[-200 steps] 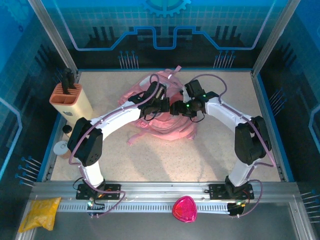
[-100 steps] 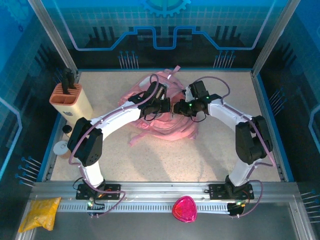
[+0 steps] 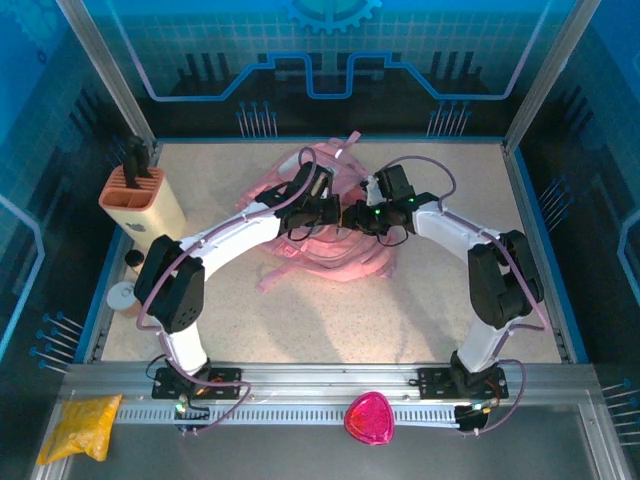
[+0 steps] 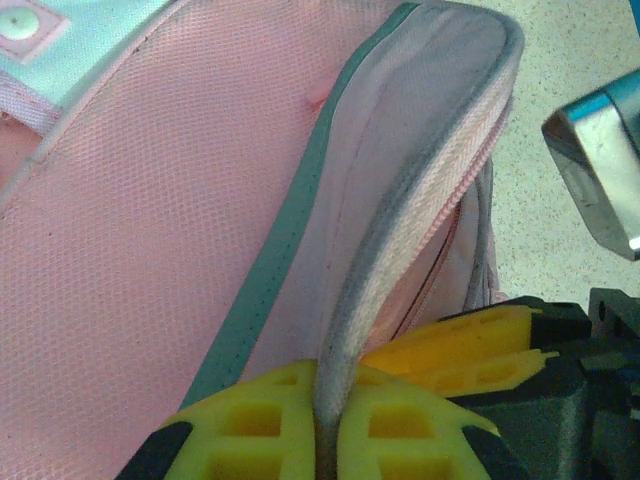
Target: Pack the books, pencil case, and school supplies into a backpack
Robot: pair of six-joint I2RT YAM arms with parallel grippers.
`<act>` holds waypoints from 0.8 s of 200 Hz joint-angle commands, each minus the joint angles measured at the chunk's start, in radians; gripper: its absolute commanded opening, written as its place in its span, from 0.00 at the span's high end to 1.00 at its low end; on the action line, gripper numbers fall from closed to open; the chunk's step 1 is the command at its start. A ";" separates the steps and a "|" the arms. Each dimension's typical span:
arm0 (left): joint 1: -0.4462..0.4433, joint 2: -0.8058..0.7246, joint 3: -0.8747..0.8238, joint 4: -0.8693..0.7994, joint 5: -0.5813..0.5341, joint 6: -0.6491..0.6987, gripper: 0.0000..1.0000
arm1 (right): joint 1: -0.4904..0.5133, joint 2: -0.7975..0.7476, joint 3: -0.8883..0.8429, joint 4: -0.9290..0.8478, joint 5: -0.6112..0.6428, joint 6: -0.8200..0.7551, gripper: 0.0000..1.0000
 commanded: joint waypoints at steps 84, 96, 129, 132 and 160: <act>-0.007 -0.051 0.039 0.028 0.051 -0.048 1.00 | 0.060 0.065 0.044 0.102 -0.058 0.046 0.84; -0.007 -0.049 0.039 0.028 0.053 -0.049 1.00 | 0.050 0.050 0.029 0.089 -0.053 0.037 0.84; -0.007 -0.035 0.032 0.015 0.072 -0.051 0.97 | 0.022 -0.058 -0.061 0.053 0.015 -0.023 0.76; -0.008 -0.034 0.030 0.016 0.074 -0.051 0.96 | 0.020 -0.069 -0.068 0.042 0.027 -0.032 0.75; -0.004 -0.033 0.026 -0.023 0.109 -0.032 0.70 | 0.015 -0.164 -0.122 -0.034 0.122 -0.104 0.65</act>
